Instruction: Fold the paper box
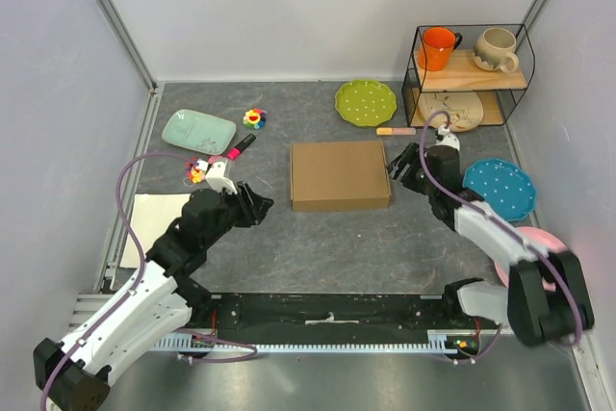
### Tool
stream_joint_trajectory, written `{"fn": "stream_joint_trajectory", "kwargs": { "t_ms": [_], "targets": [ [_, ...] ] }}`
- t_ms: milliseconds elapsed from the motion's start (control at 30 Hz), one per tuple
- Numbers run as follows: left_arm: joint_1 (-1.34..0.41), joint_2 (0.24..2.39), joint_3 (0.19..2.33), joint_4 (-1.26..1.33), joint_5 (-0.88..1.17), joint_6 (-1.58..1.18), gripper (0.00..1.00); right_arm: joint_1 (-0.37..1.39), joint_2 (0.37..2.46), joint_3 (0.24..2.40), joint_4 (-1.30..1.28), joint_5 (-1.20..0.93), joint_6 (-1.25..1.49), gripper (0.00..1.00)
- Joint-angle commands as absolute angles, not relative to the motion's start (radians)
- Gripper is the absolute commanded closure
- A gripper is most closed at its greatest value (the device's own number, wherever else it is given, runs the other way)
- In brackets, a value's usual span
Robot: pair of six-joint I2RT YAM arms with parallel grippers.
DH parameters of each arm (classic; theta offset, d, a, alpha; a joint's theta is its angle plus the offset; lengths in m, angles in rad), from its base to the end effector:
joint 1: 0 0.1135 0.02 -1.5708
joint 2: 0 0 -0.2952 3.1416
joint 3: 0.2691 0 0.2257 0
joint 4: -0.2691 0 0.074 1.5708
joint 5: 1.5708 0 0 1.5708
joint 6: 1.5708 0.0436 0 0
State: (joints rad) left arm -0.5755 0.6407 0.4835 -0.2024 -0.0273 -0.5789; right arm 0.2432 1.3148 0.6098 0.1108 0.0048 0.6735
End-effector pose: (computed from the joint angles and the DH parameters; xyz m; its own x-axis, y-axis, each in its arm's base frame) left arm 0.0994 -0.0631 0.2738 -0.5330 -0.3061 -0.7888 0.2760 0.8184 -0.5041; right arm 0.2401 0.0593 0.2379 -0.5725 0.5006 -0.6493 0.1537 0.8435 0.5147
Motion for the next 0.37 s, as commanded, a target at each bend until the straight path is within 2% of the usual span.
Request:
{"fn": "stream_joint_trajectory", "kwargs": {
  "t_ms": [0, 167, 300, 333],
  "targets": [
    [-0.574, 0.627, 0.489, -0.253, -0.107, -0.675, 0.48, 0.262, 1.047, 0.609, 0.010, 0.081, 0.676, 0.24],
    [-0.574, 0.704, 0.557, -0.347, -0.170, -0.798, 0.42, 0.310, 0.844, 0.620, -0.164, 0.133, 0.611, 0.22],
    [-0.574, 0.744, 0.568, -0.342, -0.161, -0.813, 0.47, 0.311, 0.770, 0.611, -0.259, 0.124, 0.580, 0.22],
    [-0.574, 0.749, 0.574, -0.344, -0.143, -0.801, 0.42, 0.311, 0.743, 0.604, -0.264, 0.121, 0.580, 0.22]
  ]
}}
